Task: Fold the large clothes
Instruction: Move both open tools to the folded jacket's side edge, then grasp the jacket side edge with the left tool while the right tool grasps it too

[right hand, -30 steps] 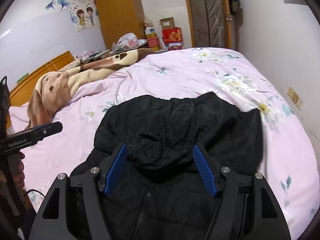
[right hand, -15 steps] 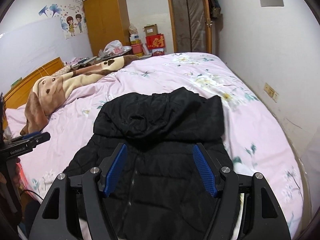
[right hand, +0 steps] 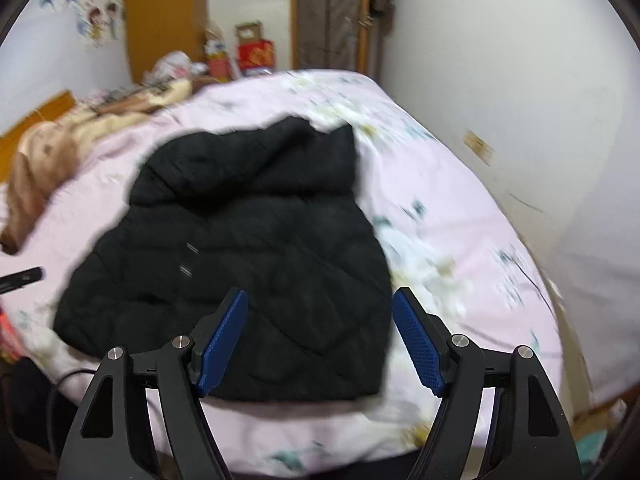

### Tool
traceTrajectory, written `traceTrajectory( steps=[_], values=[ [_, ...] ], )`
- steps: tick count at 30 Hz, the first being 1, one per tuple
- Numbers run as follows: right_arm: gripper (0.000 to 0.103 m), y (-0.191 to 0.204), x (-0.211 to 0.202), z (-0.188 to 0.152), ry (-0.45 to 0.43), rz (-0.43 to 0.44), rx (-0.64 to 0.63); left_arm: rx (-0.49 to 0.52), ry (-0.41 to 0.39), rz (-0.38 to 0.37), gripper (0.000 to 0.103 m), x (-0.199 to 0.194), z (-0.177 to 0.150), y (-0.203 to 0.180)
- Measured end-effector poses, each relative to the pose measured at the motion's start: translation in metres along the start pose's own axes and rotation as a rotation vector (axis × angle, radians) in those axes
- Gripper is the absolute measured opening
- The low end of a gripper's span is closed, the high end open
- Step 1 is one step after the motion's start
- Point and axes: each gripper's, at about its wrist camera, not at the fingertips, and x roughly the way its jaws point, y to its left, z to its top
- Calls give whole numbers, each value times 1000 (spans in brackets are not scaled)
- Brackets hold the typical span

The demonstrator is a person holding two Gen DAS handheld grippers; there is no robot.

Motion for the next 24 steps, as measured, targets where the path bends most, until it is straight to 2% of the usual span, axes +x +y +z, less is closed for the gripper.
traceTrajectory(
  steps=[6, 14, 18, 21, 22, 24],
  values=[
    [75, -13, 29, -34, 90, -57, 12, -34, 64, -8, 76, 29, -22, 9],
    [75, -29, 62, -60, 190, -39, 92, -79, 130, 6, 76, 56, -36, 15],
    [75, -34, 70, -64, 204, -25, 113, -34, 140, 35, 76, 61, -38, 5],
    [74, -33, 74, -63, 213, -15, 108, -44, 161, 26, 73, 68, -39, 3],
    [72, -31, 74, -63, 213, -20, 97, -55, 166, 22, 64, 69, -40, 3],
    [48, -28, 76, -61, 206, 3, 82, -71, 186, -15, 50, 71, -42, 1]
  ],
)
